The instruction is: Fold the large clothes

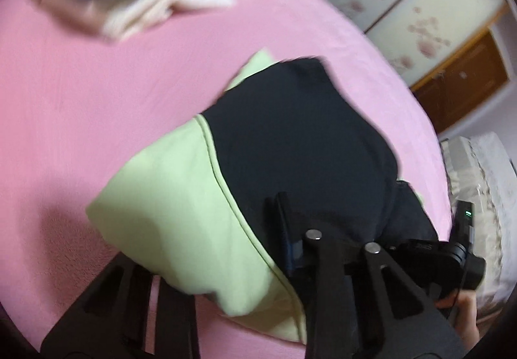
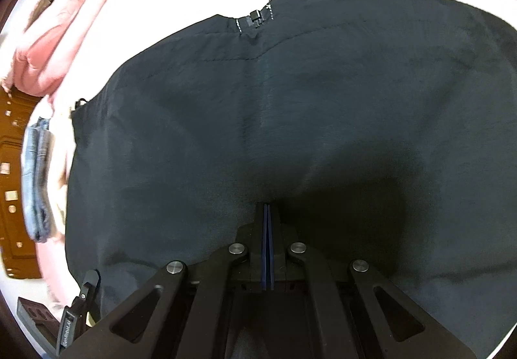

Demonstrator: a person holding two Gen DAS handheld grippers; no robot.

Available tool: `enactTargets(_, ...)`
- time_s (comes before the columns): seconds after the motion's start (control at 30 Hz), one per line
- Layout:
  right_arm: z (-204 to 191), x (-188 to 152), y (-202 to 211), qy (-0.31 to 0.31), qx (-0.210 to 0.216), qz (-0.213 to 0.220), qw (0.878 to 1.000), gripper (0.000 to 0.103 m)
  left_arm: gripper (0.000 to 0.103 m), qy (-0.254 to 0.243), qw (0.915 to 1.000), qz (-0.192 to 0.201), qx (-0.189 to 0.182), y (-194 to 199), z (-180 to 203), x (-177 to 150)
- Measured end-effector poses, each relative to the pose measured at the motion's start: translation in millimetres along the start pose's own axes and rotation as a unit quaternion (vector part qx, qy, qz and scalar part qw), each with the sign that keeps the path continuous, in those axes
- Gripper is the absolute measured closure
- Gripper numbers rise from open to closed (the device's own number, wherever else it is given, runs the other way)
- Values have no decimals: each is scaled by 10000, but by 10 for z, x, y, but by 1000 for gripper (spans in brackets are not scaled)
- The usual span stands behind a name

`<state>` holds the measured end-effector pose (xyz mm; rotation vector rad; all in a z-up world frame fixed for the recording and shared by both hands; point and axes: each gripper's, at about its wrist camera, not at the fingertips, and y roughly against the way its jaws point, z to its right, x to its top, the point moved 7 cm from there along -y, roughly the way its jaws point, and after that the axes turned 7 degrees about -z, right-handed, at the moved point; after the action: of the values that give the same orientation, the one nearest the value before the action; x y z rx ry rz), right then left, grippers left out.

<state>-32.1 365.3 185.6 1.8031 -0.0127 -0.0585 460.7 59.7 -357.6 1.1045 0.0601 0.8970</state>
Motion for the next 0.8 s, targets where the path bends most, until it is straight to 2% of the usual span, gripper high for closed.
enactTargets(0.1, 81, 27, 11, 17, 444, -134, 9989, 103, 87, -345, 9988, 319, -116, 240, 284, 8)
enactTargets(0.2, 160, 48, -2, 180, 949, -244, 9950, 103, 88, -874, 9938, 674, -154, 475, 831, -22)
enactTargets(0.33, 302, 92, -164, 167, 1747, -472, 9834, 103, 90, -1193, 9861, 890, -737, 739, 1547, -177)
enactTargets(0.4, 410, 97, -166, 133, 2177, -649, 9738, 103, 90, -1414, 9800, 927, -1050, 846, 1928, -334)
enactTargets(0.43, 459, 93, -160, 165, 2355, -731, 9690, 103, 90, -1475, 9780, 909, -1159, 871, 2057, -388)
enactTargets(0.47, 510, 83, -150, 240, 2528, -825, 9637, 103, 90, -1623, 9736, 829, -1377, 898, 2311, -545)
enactTargets(0.57, 659, 43, -113, 403, 2982, -1052, 9478, 103, 90, -2095, 9615, 563, -1690, 893, 2844, -996)
enactTargets(0.63, 766, 22, -78, 447, 3248, -1104, 9383, 103, 90, -2342, 9551, 368, -1777, 835, 3075, -1268)
enactTargets(0.7, 877, 5, -36, 507, 3471, -1115, 9298, 103, 90, -2603, 9471, -31, -1879, 702, 3308, -1640)
enactTargets(0.8, 1030, 3, 21, 589, 3685, -1130, 9209, 103, 90, -2871, 9386, -369, -1877, 581, 3470, -2017)
